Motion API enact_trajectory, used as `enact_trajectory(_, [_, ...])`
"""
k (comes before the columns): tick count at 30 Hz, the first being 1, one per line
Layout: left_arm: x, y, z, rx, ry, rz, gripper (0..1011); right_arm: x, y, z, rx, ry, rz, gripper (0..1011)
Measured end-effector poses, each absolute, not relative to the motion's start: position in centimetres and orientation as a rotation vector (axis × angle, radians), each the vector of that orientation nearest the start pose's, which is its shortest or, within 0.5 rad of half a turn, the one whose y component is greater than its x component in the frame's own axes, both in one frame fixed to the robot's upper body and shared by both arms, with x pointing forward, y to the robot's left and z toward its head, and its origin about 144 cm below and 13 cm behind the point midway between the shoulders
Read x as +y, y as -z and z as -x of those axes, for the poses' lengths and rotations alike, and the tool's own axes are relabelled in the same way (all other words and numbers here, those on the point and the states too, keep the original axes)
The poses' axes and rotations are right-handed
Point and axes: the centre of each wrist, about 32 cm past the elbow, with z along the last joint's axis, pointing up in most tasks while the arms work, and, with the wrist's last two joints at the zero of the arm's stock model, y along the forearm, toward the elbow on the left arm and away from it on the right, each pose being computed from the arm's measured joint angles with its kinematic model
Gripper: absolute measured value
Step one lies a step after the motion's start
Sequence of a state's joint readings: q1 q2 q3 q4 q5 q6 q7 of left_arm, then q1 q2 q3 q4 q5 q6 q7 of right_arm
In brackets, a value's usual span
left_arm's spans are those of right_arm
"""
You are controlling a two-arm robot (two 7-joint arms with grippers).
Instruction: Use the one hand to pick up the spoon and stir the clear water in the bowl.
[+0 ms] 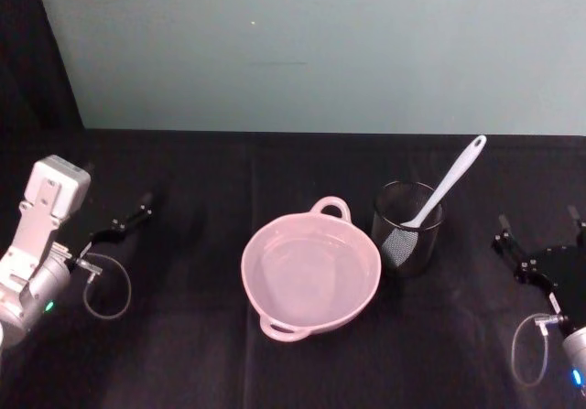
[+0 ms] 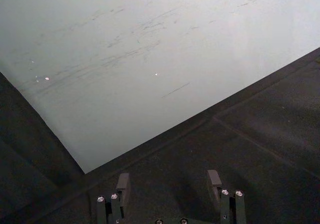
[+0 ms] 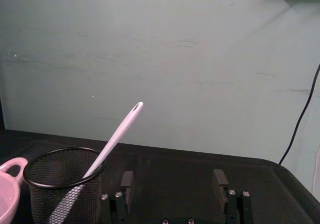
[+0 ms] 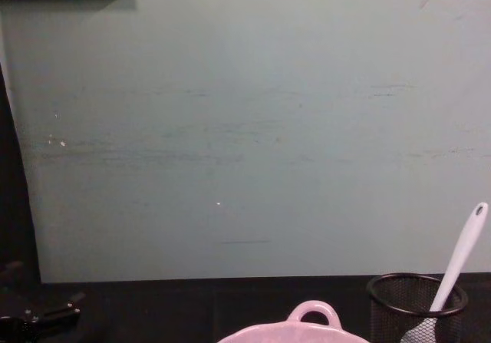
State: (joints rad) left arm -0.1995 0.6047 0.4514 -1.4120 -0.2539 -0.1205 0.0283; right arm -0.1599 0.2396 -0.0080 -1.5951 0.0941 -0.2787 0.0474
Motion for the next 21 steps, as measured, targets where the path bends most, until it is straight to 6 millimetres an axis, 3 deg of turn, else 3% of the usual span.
enact_trajectory(21, [30.97, -113.98, -48.86, -0.285, -1.248, -0.305, 1005, -29.34, -111.15, -41.00, -0.218, 1.475, 0.004, 1003])
